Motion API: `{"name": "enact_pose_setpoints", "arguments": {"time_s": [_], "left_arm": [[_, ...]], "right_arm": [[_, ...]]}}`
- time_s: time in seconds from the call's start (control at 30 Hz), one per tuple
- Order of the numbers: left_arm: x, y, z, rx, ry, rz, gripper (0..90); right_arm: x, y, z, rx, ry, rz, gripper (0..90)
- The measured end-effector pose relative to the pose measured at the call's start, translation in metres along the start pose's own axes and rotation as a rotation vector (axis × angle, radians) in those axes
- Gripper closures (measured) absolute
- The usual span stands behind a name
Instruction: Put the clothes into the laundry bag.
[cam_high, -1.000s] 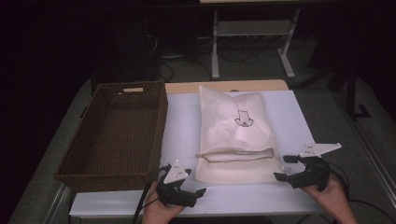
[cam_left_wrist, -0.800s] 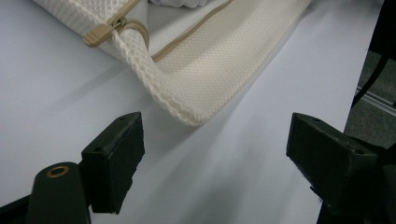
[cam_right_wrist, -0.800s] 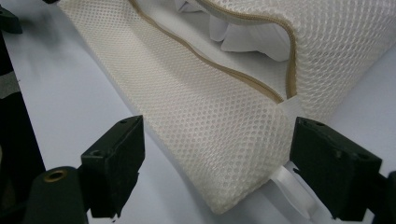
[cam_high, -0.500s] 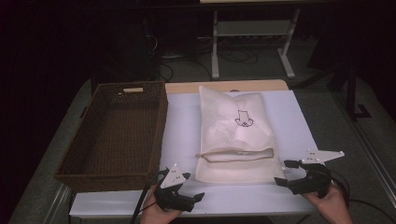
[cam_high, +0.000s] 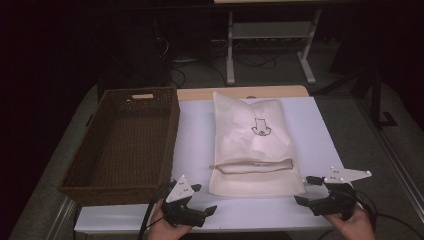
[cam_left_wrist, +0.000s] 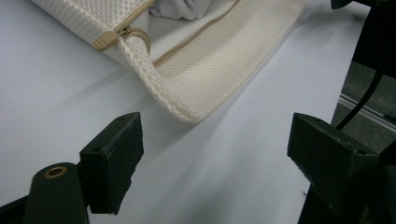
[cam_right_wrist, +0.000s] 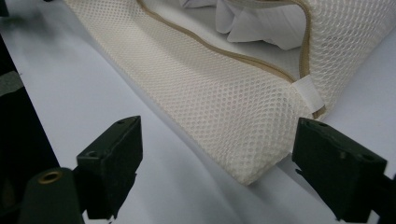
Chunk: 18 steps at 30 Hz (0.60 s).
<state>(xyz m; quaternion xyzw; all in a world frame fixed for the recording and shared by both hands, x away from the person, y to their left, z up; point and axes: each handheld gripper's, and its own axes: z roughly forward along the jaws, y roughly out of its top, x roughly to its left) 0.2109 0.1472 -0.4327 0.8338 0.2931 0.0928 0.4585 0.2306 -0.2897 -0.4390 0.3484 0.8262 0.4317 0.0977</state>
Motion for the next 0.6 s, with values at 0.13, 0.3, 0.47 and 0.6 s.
{"name": "enact_pose_setpoints", "arguments": {"time_s": [0.13, 0.3, 0.47, 0.6], "left_arm": [[-0.003, 0.002, -0.003, -0.013, -0.003, 0.009, 15.4], [-0.002, 0.002, -0.003, -0.015, -0.010, -0.005, 13.8], [-0.002, 0.001, -0.003, -0.010, -0.002, -0.004, 13.7], [-0.002, 0.002, -0.002, -0.006, 0.001, 0.000, 13.8]], "right_arm": [[0.006, 0.002, -0.002, -0.006, -0.020, -0.012, 14.3], [0.009, 0.003, -0.006, -0.010, -0.040, -0.015, 13.9], [0.008, 0.003, -0.009, -0.025, -0.056, -0.015, 14.0], [0.007, 0.003, -0.010, -0.025, -0.058, -0.015, 14.0]]}}
